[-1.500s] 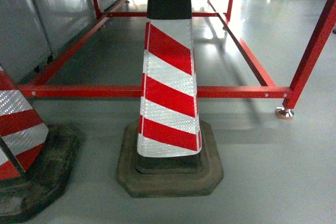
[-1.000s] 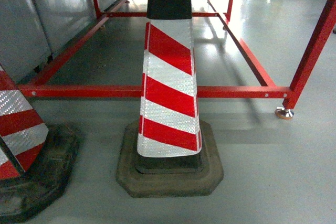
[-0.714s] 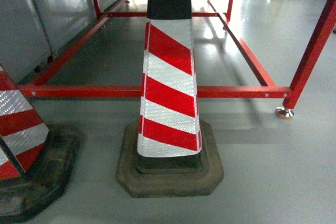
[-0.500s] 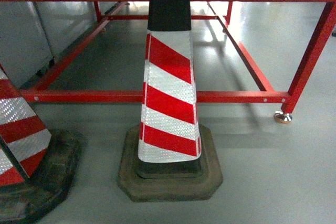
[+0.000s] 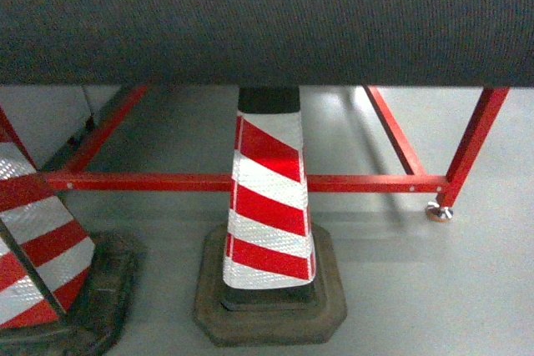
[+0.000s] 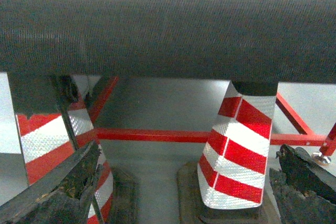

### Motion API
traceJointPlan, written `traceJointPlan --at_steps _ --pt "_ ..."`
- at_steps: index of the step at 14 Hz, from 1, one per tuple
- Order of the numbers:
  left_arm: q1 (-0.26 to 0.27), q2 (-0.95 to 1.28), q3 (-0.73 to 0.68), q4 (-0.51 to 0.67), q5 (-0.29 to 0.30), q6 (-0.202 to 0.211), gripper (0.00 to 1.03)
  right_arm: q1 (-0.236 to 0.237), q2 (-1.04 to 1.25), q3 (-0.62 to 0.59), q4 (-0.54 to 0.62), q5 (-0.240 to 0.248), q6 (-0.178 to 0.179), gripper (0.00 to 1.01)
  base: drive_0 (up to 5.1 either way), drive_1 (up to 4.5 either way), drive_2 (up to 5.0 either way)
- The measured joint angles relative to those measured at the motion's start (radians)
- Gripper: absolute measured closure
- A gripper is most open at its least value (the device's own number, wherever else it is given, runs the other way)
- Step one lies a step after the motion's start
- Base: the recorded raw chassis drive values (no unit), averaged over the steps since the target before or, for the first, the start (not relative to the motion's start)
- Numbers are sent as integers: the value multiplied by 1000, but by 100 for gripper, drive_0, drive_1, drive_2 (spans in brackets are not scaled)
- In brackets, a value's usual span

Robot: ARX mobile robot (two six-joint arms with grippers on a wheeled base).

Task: Sort blue parts and orange caps into right shelf containers

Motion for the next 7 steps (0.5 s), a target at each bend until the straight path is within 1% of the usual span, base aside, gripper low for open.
traceJointPlan --at_steps 7 --pt "0 0 0 0 -2 0 5 0 0 0 -1 -1 3 3 0 0 0"
